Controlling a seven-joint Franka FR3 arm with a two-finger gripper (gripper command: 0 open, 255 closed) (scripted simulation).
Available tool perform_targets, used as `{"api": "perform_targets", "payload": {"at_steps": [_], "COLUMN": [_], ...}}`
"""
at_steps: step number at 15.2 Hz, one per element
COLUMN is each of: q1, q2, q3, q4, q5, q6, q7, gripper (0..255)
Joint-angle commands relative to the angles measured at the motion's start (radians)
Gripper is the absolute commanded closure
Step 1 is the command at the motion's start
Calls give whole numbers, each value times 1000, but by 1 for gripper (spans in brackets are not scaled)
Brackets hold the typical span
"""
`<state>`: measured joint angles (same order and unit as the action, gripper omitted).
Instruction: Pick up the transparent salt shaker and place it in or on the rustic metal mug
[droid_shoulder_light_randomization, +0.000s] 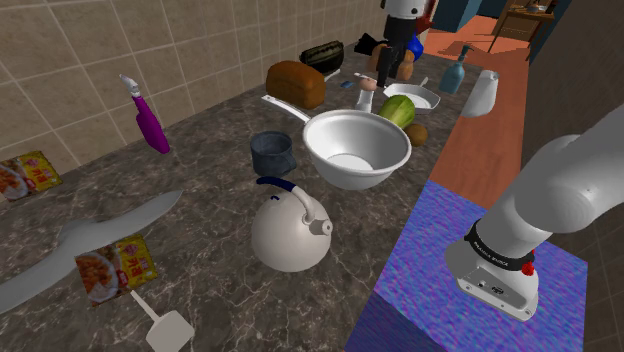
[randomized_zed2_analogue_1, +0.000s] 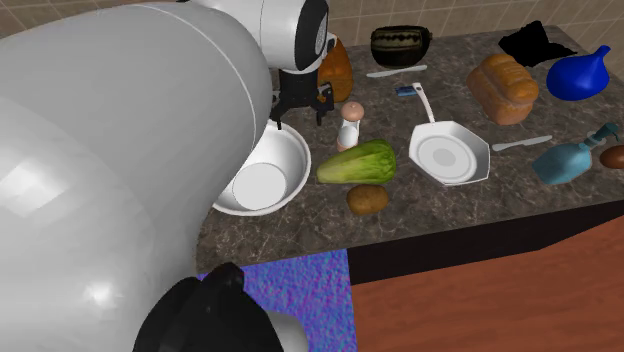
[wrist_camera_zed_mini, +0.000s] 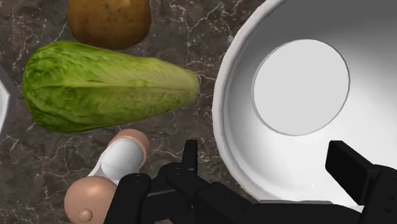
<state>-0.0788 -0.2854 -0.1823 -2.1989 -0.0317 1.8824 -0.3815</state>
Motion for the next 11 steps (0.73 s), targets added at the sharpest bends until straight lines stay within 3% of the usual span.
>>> {"api": "perform_targets", "payload": {"at_steps": [1, 11], "q1": [-9, -65], "q2": [70, 411], "q3": [-23, -96], "q4": [48, 332], "q5": [7, 106], "q6": [34, 131], "q7": [-29, -162], "gripper": [0, 0]}}
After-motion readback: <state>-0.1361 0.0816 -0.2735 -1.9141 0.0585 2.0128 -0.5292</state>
